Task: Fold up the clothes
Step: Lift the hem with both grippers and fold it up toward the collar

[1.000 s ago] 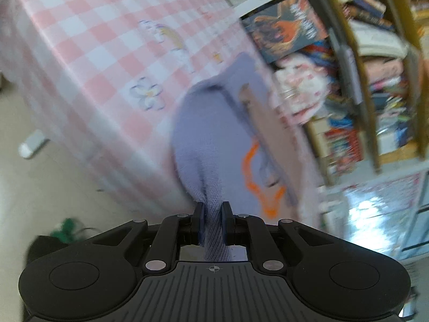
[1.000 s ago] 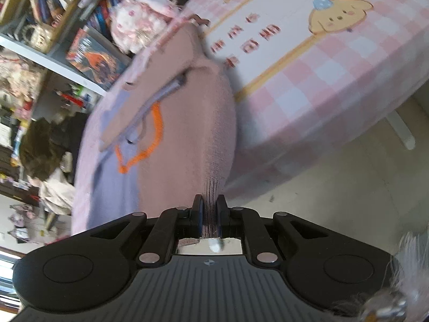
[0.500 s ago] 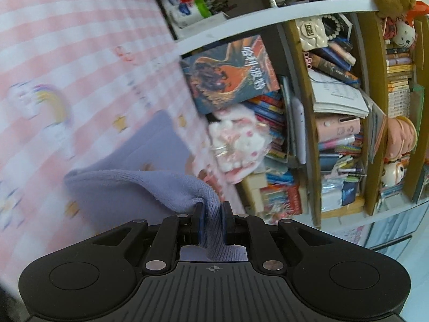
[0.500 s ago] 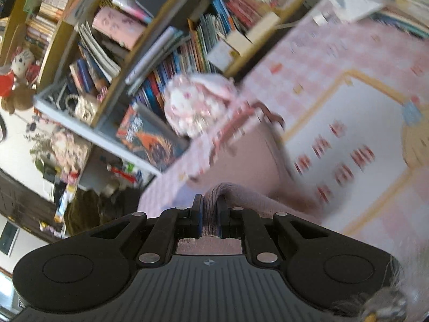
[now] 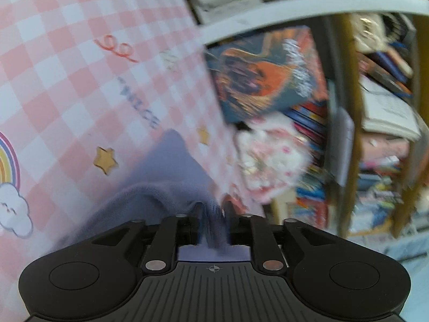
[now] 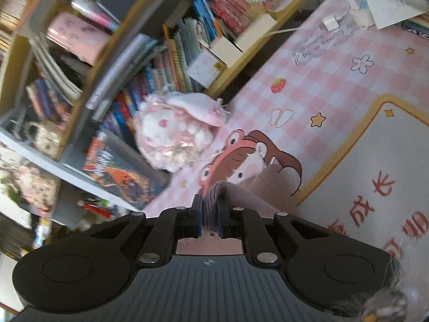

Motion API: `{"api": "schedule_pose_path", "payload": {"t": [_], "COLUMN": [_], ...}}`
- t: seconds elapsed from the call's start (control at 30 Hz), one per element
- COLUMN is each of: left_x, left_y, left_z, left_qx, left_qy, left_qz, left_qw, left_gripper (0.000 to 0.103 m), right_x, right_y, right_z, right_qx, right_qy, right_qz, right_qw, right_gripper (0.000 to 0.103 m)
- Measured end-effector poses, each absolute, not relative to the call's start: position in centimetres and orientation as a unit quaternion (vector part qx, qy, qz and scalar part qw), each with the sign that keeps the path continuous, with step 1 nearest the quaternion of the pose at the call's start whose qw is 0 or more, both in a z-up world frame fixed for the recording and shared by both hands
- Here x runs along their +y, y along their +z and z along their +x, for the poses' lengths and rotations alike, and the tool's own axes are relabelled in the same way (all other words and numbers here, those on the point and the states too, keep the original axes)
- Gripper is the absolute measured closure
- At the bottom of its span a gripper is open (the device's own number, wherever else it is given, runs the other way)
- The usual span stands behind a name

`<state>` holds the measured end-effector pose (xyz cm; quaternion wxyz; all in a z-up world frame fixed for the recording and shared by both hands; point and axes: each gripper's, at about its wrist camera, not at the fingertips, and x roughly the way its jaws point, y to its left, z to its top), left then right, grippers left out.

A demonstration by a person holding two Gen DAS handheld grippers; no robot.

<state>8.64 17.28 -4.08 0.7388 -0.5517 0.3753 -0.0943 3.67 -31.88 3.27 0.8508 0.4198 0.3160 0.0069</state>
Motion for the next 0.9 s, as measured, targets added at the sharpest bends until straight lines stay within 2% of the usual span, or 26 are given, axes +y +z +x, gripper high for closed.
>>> {"api": "schedule_pose_path", "payload": {"t": [0.03, 0.07, 0.1, 0.13, 0.3, 0.47, 0.7, 0.73, 0.77, 0.8, 0.83, 0.9], "left_x": [17.7, 18.1, 18.6, 19.0, 19.6, 14.8, 8.6, 8.2, 8.1, 8.7, 9.3, 12.2], "left_y": [-4.0, -3.8, -3.6, -3.4, -1.3, -0.1, -1.3, -1.4, -1.5, -1.4, -1.2, -1.4], "left_z": [8.8, 8.9, 9.0, 9.1, 9.4, 9.8, 10.8, 11.0, 11.3, 11.8, 12.2, 12.9], "left_qx": [0.372, 0.367, 0.363, 0.359, 0.357, 0.366, 0.345, 0.342, 0.34, 0.343, 0.347, 0.342], "left_qy": [-0.089, -0.084, -0.079, -0.073, -0.071, -0.116, -0.188, -0.193, -0.2, -0.197, -0.193, -0.181], "left_qz": [-0.549, -0.546, -0.542, -0.539, -0.412, -0.198, 0.011, 0.035, 0.045, 0.024, -0.001, -0.113], "left_qw": [0.743, 0.749, 0.754, 0.759, 0.835, 0.902, 0.919, 0.919, 0.918, 0.918, 0.918, 0.915], "left_gripper": [0.069, 0.052, 0.046, 0.044, 0.044, 0.044, 0.044, 0.049, 0.079, 0.098, 0.099, 0.099], "right_x": [-31.7, -31.6, -31.6, -31.7, -31.0, -27.8, -25.7, -25.6, -25.5, -25.6, -26.0, -27.1], "right_y": [3.0, 2.9, 2.8, 2.8, 2.8, 1.3, -0.8, -0.9, -1.0, -0.9, -0.5, 0.1], "right_z": [4.3, 4.8, 5.1, 5.2, 5.2, 5.4, 8.0, 8.4, 8.7, 8.8, 8.7, 8.3], "right_qx": [0.321, 0.323, 0.324, 0.321, 0.333, 0.369, 0.382, 0.384, 0.388, 0.39, 0.386, 0.377], "right_qy": [-0.006, -0.022, -0.034, -0.039, -0.043, -0.035, -0.031, -0.029, -0.024, -0.021, -0.024, -0.03], "right_qz": [0.406, 0.389, 0.377, 0.368, 0.279, 0.121, 0.052, 0.049, 0.046, 0.049, 0.059, 0.092], "right_qw": [0.856, 0.862, 0.867, 0.872, 0.9, 0.921, 0.922, 0.922, 0.92, 0.919, 0.92, 0.921], "right_gripper": [0.081, 0.075, 0.066, 0.064, 0.062, 0.062, 0.063, 0.068, 0.076, 0.099, 0.099, 0.099]}}
